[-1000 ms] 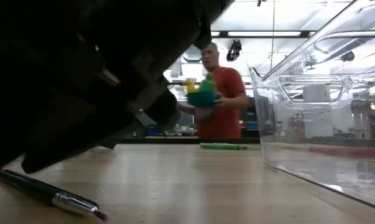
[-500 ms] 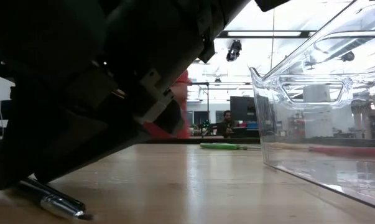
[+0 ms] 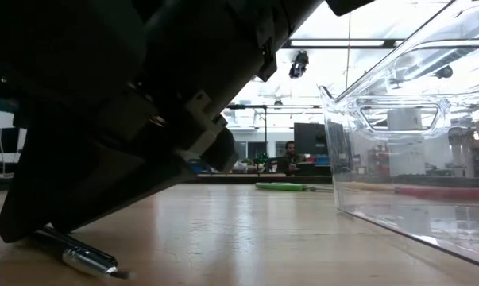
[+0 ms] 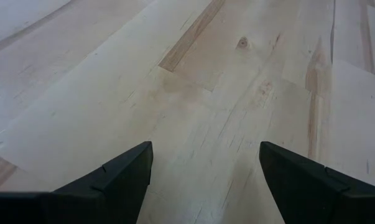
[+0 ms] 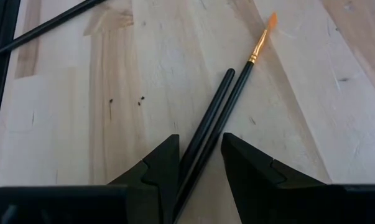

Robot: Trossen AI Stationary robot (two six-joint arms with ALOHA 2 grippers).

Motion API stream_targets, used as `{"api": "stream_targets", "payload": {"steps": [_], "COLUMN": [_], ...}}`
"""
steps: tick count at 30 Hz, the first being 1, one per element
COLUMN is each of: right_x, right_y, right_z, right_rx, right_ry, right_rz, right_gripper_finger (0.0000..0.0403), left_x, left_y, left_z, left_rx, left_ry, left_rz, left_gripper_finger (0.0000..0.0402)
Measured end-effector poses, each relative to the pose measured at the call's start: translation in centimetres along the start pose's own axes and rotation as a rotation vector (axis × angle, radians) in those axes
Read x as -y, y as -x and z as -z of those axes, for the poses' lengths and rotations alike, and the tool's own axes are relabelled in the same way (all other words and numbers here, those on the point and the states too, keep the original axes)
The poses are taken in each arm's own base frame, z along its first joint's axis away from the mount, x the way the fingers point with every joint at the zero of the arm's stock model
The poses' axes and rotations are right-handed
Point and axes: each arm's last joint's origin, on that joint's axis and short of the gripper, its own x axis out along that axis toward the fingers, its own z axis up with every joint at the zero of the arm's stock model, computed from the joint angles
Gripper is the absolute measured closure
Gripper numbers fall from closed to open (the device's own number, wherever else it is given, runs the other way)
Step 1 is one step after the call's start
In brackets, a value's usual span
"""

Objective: Pick & Place Paint Supplies
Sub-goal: Put the right gold paintbrush into the right transparent bin

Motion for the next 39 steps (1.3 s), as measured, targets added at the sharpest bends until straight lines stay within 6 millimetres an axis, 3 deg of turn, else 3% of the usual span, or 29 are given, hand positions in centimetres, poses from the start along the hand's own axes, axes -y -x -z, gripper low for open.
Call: {"api": "stream_targets", "payload": {"steps": [39], "right_x": [0.38], "right_y": [0.48], "right_z": [-0.69], "right_rx": [0.034], "right_ry": [0.073], "right_rz": [0.084], "right_gripper_finger": [0.0280], "left_x": [0.00], "left_y": [0.00], "left_z": [-0.01], "left_rx": [0.000], "left_ry": [0.000], "left_rz": [0.000], "left_gripper_finger": [0.0098]}}
